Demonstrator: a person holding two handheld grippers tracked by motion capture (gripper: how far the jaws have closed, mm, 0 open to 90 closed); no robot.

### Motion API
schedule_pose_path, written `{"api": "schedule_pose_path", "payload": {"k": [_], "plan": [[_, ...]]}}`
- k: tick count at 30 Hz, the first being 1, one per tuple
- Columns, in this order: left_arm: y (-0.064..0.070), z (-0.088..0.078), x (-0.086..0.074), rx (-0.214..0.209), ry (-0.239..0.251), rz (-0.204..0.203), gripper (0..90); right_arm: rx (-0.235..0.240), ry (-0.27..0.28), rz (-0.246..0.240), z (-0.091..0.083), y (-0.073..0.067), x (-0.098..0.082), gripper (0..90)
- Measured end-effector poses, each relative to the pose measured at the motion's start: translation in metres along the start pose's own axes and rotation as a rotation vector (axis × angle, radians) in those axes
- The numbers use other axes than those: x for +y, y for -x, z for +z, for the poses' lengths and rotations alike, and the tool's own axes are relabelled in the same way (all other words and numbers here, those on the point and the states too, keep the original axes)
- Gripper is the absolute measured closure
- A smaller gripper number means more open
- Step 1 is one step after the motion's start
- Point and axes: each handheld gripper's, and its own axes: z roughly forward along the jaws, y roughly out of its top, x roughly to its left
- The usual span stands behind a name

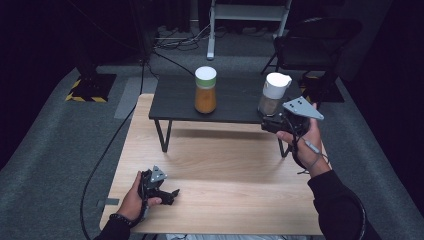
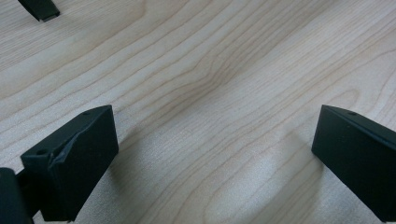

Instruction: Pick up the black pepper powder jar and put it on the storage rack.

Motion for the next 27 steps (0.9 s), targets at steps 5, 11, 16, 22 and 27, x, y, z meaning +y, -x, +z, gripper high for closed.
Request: {"api": "schedule_pose_path", "payload": {"k": [5, 11, 16, 22, 27], "plan": [[0.000, 0.000, 0.000, 0.000, 0.000, 0.000, 0.5, -0.006, 0.003, -0.063, -0.006, -0.006, -0.010, 4.5], [0.000, 0.000, 0.000, 0.000, 0.000, 0.000, 0.4, -0.002, 0.027, -0.102, -0.015, -0.008, -0.023, 4.0], [0.000, 0.000, 0.000, 0.000, 0.000, 0.000, 0.4, 0.003, 0.029, -0.173, -0.021, -0.012, -0.034, 2.1], [0.000, 0.000, 0.000, 0.000, 0.000, 0.000, 0.4, 0.039, 0.024, -0.217, -0.028, -0.016, -0.050, 1.2], [0.000, 0.000, 0.000, 0.000, 0.000, 0.000, 0.4, 0.070, 0.005, -0.240, -0.032, -0.020, -0.061, 1.1]]}}
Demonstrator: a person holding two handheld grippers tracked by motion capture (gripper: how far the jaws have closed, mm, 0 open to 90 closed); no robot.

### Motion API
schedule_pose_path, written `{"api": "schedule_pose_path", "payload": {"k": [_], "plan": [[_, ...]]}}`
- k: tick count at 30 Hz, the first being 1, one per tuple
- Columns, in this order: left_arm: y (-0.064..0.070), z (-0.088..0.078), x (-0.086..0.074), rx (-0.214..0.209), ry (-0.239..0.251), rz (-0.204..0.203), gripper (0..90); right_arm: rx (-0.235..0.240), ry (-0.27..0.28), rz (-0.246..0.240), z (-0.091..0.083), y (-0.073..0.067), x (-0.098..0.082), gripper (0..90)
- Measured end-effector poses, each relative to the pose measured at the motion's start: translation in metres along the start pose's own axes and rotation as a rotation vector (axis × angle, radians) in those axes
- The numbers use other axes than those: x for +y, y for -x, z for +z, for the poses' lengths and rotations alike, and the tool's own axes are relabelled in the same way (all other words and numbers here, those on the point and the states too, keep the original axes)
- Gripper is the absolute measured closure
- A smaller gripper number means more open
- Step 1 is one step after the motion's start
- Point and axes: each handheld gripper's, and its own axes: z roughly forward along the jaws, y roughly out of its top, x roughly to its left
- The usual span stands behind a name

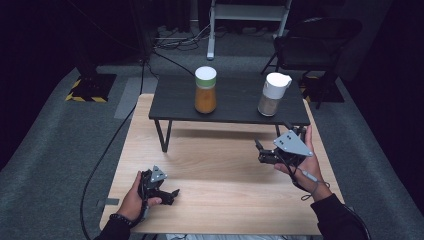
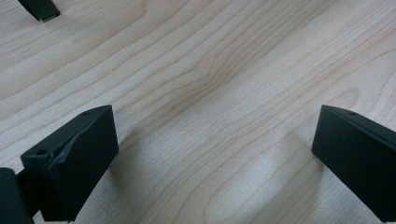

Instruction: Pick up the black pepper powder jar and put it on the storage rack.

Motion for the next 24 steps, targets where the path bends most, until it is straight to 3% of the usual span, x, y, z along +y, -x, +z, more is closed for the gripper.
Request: {"api": "schedule_pose_path", "payload": {"k": [10, 24], "plan": [[0.000, 0.000, 0.000, 0.000, 0.000, 0.000, 0.4, 0.037, -0.028, -0.036, 0.000, -0.014, -0.016, 1.1], [0.000, 0.000, 0.000, 0.000, 0.000, 0.000, 0.4, 0.072, -0.057, -0.023, 0.002, -0.029, -0.040, 1.1]]}}
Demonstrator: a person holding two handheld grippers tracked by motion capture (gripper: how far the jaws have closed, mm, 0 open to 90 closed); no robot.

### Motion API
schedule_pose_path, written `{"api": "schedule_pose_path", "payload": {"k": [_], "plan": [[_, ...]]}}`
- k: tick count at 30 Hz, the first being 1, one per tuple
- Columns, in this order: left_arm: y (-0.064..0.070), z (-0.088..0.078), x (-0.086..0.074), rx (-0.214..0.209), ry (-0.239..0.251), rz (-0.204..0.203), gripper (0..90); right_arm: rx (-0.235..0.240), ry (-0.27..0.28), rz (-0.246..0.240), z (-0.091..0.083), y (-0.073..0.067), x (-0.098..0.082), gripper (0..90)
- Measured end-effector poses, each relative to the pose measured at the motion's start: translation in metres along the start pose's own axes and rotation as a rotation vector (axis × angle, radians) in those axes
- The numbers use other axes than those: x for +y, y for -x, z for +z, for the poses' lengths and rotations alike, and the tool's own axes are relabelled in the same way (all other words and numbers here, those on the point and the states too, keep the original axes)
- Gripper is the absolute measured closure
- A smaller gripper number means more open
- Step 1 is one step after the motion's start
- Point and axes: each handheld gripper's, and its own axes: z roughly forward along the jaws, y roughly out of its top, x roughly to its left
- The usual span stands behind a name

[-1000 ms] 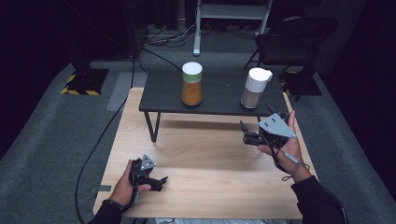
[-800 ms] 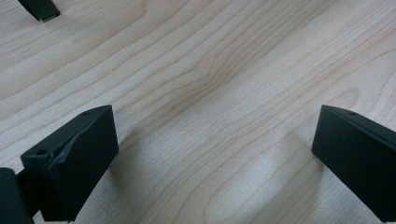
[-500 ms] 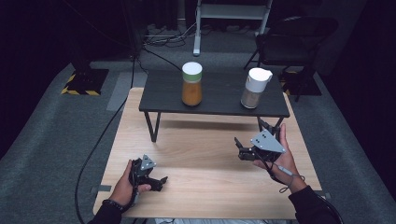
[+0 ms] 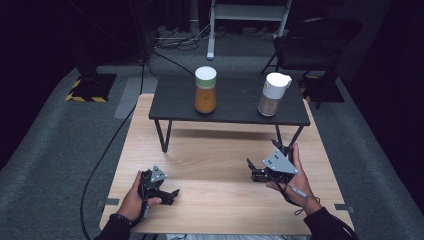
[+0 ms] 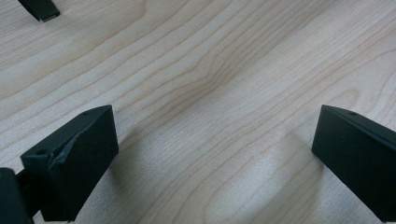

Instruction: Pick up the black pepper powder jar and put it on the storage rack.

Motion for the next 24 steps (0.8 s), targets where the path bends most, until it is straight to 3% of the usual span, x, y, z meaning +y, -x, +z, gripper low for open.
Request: {"api": "schedule_pose_path", "payload": {"k": [16, 24], "plan": [[0.000, 0.000, 0.000, 0.000, 0.000, 0.000, 0.5, 0.070, -0.053, 0.023, 0.001, -0.005, -0.025, 1.1], [0.000, 0.000, 0.000, 0.000, 0.000, 0.000, 0.5, 0.111, -0.105, 0.062, 0.006, -0.004, -0.037, 1.1]]}}
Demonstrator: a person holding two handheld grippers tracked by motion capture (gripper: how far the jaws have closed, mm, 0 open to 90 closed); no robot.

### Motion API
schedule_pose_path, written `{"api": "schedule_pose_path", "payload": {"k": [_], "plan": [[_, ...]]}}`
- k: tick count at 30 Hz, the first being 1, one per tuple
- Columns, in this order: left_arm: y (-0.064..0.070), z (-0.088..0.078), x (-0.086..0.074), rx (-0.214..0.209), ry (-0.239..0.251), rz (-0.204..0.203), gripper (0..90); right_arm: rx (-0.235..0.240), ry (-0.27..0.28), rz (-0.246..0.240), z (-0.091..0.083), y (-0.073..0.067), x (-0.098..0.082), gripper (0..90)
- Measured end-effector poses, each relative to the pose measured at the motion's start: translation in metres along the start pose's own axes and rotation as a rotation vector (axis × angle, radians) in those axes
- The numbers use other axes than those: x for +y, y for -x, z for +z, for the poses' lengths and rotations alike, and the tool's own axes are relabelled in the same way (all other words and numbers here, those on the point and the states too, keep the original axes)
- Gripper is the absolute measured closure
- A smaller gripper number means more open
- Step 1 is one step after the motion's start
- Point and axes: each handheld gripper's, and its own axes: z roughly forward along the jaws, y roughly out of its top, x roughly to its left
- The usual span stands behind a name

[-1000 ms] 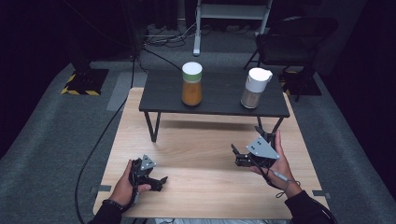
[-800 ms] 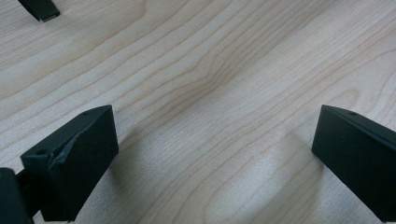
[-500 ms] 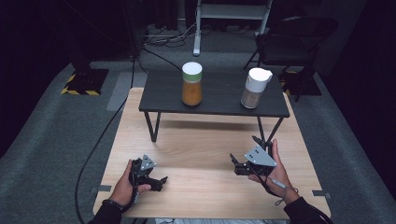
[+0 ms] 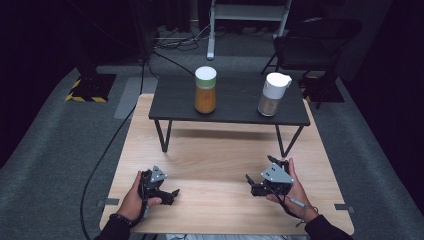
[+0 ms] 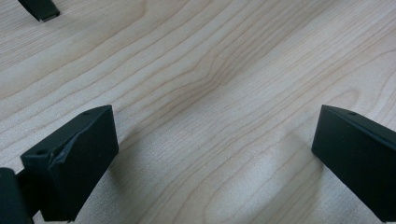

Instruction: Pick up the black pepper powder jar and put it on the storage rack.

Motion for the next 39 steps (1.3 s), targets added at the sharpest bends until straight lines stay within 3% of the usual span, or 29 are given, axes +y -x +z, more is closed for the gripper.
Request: {"api": "schedule_pose_path", "payload": {"k": [6, 15, 24, 34, 39], "plan": [[0.000, 0.000, 0.000, 0.000, 0.000, 0.000, 0.5, 0.023, -0.057, 0.043, 0.002, 0.003, -0.005, 1.1], [0.000, 0.000, 0.000, 0.000, 0.000, 0.000, 0.5, 0.012, -0.111, 0.053, 0.000, 0.012, -0.016, 1.1], [0.000, 0.000, 0.000, 0.000, 0.000, 0.000, 0.4, 0.056, -0.182, 0.082, -0.002, 0.031, -0.028, 1.1], [0.000, 0.000, 0.000, -0.001, 0.000, 0.001, 0.4, 0.090, -0.233, 0.133, -0.002, 0.047, -0.034, 1.1], [0.000, 0.000, 0.000, -0.001, 0.000, 0.000, 0.4, 0.093, -0.231, 0.147, -0.005, 0.050, -0.036, 1.1]]}}
